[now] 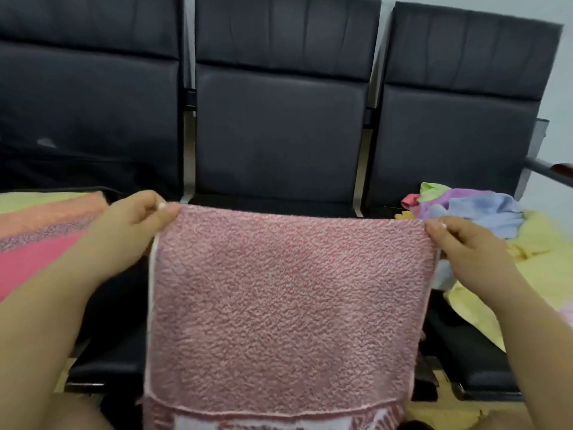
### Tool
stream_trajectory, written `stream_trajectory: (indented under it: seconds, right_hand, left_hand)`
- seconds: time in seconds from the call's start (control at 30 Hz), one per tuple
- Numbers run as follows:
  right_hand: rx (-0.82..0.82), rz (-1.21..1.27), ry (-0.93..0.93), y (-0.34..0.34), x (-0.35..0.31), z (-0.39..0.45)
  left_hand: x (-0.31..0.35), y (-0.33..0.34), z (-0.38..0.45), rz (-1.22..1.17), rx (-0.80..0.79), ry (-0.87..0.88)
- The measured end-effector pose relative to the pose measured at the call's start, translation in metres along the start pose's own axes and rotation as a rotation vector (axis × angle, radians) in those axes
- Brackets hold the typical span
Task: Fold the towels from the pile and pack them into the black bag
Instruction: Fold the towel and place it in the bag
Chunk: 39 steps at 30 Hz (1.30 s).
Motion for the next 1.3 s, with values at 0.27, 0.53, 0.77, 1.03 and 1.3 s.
stream_trajectory:
  seconds: [0.27, 0.53, 0.77, 1.03, 1.3]
  right_hand:
    - [0.154, -0.118, -0.017, 0.018, 0.01, 0.049]
    - [-0.232, 0.018, 0.05, 0.11, 0.013, 0.061]
    - [-0.875, -0.938, 0.212, 0.178, 0.072, 0.006]
    - [-0.439, -0.737, -0.033, 0.175, 0.047, 0.019]
    - [-0.714, -0.733, 0.074, 0.163, 0.071, -0.019]
  left_hand:
    - [-0.02, 0.022, 0.029, -0.1, 0.126, -0.137]
    - [-0.044, 0.118, 0.045, -0.261, -0.224, -0.197]
    - [-0.054, 0.18, -0.036, 0.693, -1.133, -0.352]
    - [-0.058, 0.159, -0.037, 0.968, -0.859, -0.51]
    - [-0.072, 0.156, -0.055, 0.805, -0.912, -0.301]
Point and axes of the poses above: each hand's wrist, its own z-axis towards the middle knuckle, its own y-axis out of the palm, x = y × z, the point moved 9 cm from there along z, towards the middle knuckle, and after that the axes turned 7 degrees about y, right-handed, at the moved point
